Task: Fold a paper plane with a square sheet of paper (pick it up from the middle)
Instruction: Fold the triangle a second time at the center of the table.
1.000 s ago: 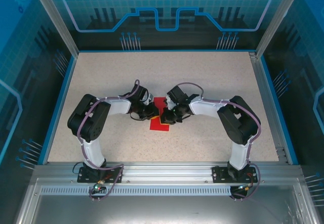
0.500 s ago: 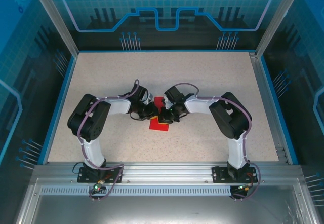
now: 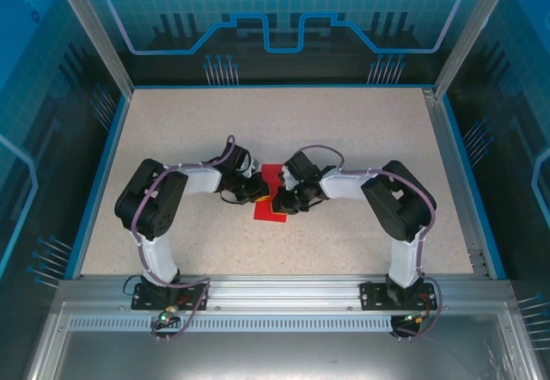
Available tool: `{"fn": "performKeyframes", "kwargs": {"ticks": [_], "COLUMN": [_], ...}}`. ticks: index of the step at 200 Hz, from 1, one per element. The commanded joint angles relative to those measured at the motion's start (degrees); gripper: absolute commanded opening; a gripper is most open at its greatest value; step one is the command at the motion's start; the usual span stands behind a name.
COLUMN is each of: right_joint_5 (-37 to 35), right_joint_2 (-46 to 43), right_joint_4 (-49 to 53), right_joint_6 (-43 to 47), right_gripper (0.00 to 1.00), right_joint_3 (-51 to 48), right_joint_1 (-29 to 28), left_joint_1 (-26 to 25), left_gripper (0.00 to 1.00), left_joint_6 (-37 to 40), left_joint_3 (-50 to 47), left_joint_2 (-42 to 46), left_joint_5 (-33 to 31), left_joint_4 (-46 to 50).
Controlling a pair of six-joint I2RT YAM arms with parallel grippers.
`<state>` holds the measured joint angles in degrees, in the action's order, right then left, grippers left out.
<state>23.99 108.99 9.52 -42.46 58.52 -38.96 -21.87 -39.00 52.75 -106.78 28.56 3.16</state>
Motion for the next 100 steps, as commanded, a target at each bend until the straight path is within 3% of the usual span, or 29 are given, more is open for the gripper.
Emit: {"fn": "performKeyframes", "kwargs": {"ticks": [1,45,100], "right_joint_5": [0.4,-0.2,-4.2], "right_joint_2": [-2.4,-6.8,-11.8], "right_joint_4": [7.7,8.0,9.6], "right_joint_6": [1.1,0.8,-0.1], "right_gripper": [0.12,0.14,0.22], "right_joint_3": [-5.7,-10.9,-8.5], "right_joint_1": [-0.6,0.0,2.7], "left_joint_1": [0.8,0.8,0.7], "left_gripper": [0.08,0.08,0.10], "left_joint_6": [-0.3,-0.1,0.1], "left_joint_3": [-2.0,-2.0,-1.7], "left_joint_2": [-3.6,-3.4,-2.2], "left_joint_5": [-5.8,-5.3,-3.1], "left_joint_4": [2.7,2.8,2.2]}}
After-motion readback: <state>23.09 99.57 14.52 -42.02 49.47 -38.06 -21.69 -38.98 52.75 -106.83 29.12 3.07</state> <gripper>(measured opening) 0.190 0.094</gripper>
